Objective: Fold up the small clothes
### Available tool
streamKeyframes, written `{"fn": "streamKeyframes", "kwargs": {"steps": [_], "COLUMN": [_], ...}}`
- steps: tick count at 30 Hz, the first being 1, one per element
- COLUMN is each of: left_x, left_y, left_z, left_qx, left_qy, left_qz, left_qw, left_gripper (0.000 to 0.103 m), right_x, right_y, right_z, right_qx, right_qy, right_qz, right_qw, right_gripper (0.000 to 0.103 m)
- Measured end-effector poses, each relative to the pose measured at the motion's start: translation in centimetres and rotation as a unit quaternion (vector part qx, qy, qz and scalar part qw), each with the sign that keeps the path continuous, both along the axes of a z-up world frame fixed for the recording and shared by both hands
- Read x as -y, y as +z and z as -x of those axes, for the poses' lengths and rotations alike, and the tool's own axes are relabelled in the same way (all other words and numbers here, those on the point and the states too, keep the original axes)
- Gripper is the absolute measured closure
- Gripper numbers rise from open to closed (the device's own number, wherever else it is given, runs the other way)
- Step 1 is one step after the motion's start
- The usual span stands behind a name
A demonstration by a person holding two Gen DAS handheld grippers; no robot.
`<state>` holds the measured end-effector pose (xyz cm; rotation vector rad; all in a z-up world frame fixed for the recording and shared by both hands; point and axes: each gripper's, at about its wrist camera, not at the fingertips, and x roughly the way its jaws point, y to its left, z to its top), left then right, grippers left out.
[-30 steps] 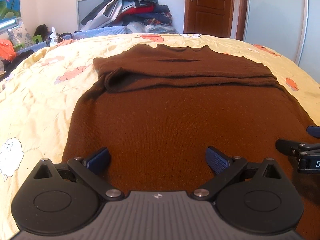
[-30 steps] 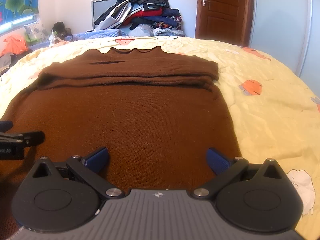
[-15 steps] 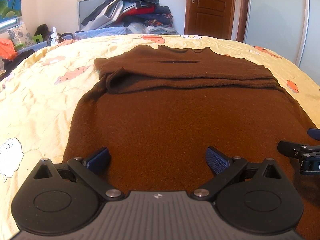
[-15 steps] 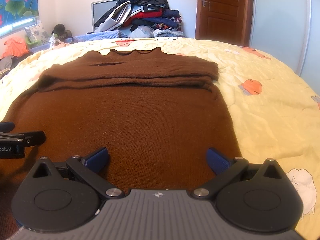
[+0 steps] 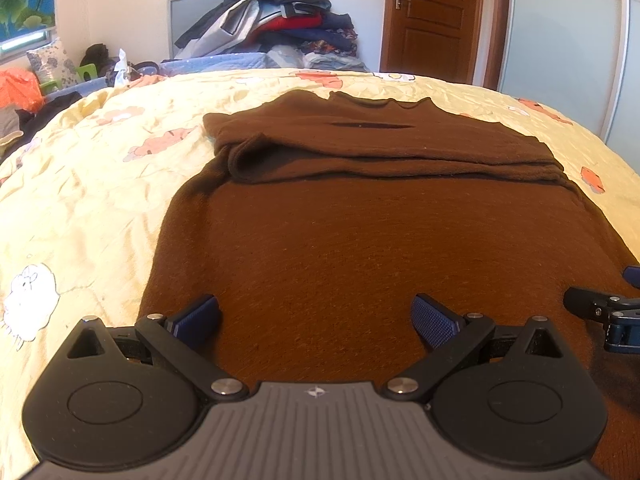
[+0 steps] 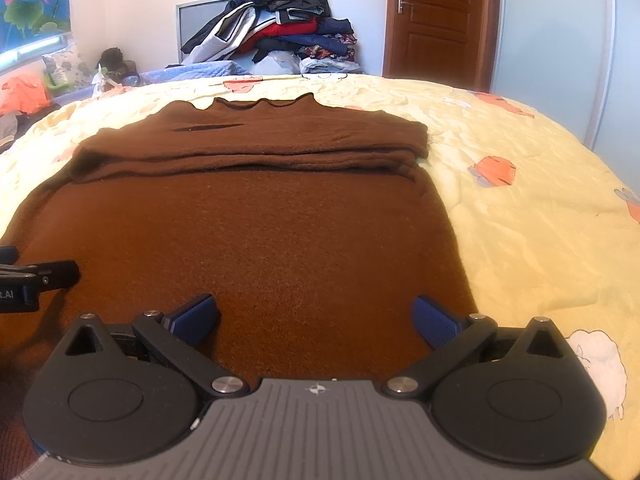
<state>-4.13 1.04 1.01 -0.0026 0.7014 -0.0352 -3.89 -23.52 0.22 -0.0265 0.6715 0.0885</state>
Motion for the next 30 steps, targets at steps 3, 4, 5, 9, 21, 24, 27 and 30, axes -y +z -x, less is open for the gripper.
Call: {"fn": "streamKeyframes", "kwargs": {"steps": [3, 4, 5, 9, 21, 24, 27, 30], "left_x": [0.0, 0.01, 0.0, -0.03, -0.01, 0.03, 0.04, -0.01], "left_y": [-0.01, -0.01, 0.0, 0.02, -0.02, -0.02, -0.01, -0.02], "left_z": [-0.02, -0.02, -0.01, 0.06, 0.06, 0.05, 0.05, 0.03], "left_qx": [0.0, 0.0, 0.0, 0.0, -0.001, -0.001, -0.001, -0.001], "left_qy": [0.001, 0.0, 0.0, 0.0, 0.0, 0.0, 0.0, -0.001], "left_qz": [0.0, 0.0, -0.001, 0.0, -0.005, -0.006, -0.006, -0.005], "left_qw": [1.0, 1.0, 1.0, 1.0, 1.0, 1.0, 1.0, 1.0], "left_gripper": [0.0, 0.0, 0.0, 0.0, 0.0, 0.0, 0.0, 0.0], "right_x": [0.0, -0.01, -0.01, 0.04, 0.07, 0.07, 0.07, 0.05], "right_y": [-0.03, -0.04, -0.04, -0.06, -0.07, -0.06, -0.02, -0.03], "right_z": [0.0, 0.01, 0.01, -0.02, -0.03, -0.01, 0.02, 0.02], "right_qx": [0.0, 0.0, 0.0, 0.001, 0.001, 0.002, 0.002, 0.002], "right_qy": [0.0, 0.0, 0.0, 0.0, -0.001, -0.001, -0.001, -0.001], "right_qz": [0.0, 0.0, 0.0, -0.001, -0.002, -0.004, -0.003, -0.004], "right_qw": [1.0, 1.0, 1.0, 1.0, 1.0, 1.0, 1.0, 1.0], "right_gripper": [0.0, 0.0, 0.0, 0.0, 0.0, 0.0, 0.0, 0.0]}}
